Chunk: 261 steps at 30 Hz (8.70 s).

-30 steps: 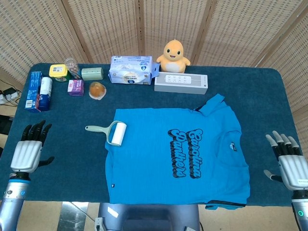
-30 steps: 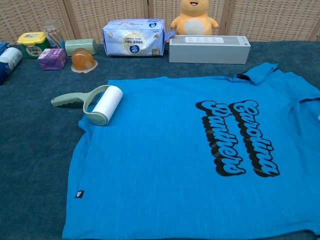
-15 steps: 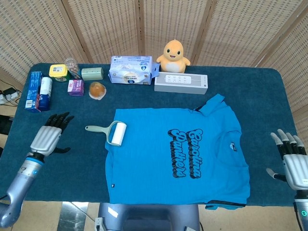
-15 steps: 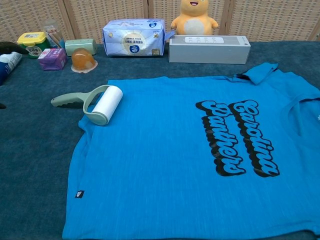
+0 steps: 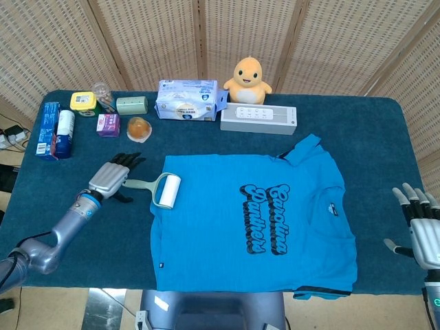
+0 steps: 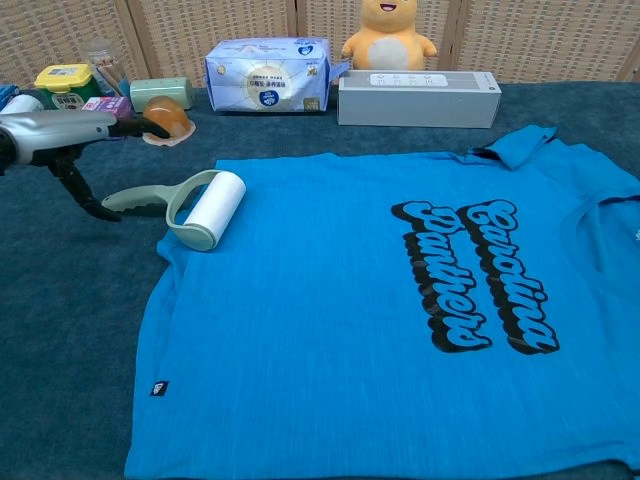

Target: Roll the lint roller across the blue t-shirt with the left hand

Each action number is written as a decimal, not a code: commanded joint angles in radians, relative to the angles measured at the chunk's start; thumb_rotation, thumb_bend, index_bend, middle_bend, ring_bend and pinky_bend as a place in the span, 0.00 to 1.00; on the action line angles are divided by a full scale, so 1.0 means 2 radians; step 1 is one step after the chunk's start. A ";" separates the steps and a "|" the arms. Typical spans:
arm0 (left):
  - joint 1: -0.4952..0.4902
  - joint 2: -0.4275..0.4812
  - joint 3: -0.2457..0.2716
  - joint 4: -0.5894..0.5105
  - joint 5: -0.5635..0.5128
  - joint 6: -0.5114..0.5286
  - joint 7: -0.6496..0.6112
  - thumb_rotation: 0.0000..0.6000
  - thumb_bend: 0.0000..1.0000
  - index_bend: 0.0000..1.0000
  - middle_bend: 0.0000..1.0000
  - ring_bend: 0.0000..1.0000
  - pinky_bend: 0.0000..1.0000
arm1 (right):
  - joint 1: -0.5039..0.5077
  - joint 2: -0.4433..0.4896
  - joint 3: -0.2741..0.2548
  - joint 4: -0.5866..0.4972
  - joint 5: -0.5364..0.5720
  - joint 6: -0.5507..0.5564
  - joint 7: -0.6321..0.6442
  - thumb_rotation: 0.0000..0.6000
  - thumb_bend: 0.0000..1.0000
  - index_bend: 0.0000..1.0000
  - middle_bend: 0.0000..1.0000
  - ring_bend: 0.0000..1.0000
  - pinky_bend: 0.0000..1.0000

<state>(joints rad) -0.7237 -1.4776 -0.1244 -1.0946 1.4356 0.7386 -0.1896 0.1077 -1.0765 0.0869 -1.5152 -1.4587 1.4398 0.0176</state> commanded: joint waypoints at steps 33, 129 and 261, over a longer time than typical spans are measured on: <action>-0.016 -0.071 0.010 0.030 -0.039 0.035 0.111 1.00 0.21 0.50 0.69 0.44 0.41 | -0.005 0.006 0.006 -0.004 0.002 0.011 0.019 1.00 0.00 0.03 0.00 0.00 0.00; -0.170 -0.098 -0.004 -0.066 -0.507 0.058 0.477 1.00 1.00 1.00 1.00 1.00 1.00 | -0.012 0.028 0.012 -0.010 -0.005 0.023 0.085 1.00 0.00 0.03 0.00 0.00 0.00; -0.169 -0.173 -0.056 -0.016 -0.546 0.098 0.573 1.00 1.00 1.00 1.00 1.00 1.00 | -0.017 0.039 0.012 -0.018 -0.014 0.035 0.100 1.00 0.00 0.03 0.00 0.00 0.00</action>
<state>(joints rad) -1.0649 -1.8267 -0.2379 -1.1252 0.3441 0.9355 0.9580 0.0731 -0.9983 0.1120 -1.5506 -1.4870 1.5095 0.2185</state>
